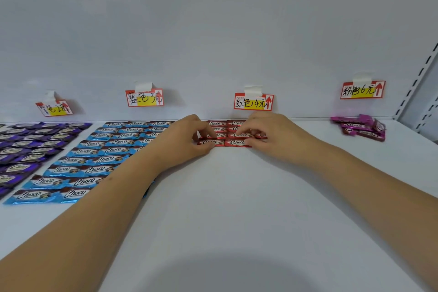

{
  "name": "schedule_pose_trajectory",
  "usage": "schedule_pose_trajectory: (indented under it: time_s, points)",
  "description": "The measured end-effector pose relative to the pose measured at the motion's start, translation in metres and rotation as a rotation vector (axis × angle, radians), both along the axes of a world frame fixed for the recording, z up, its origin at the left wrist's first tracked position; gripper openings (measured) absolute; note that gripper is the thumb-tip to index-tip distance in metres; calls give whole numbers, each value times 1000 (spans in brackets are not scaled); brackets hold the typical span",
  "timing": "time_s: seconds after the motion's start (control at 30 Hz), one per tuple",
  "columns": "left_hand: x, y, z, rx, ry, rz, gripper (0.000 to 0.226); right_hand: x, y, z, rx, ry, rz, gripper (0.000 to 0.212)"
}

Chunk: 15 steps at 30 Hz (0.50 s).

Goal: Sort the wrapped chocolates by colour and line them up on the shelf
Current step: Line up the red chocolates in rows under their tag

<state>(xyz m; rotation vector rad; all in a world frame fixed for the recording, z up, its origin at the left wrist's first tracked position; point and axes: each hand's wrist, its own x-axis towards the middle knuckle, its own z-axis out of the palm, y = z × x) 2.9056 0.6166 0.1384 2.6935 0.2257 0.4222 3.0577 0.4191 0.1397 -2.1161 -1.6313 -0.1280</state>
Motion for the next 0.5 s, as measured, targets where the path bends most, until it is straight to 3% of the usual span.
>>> schedule_pose_trajectory:
  time_s: [0.5]
  points:
    - [2, -2, 1, 29, -3, 13, 16, 2, 3, -7, -25, -22, 4, 20]
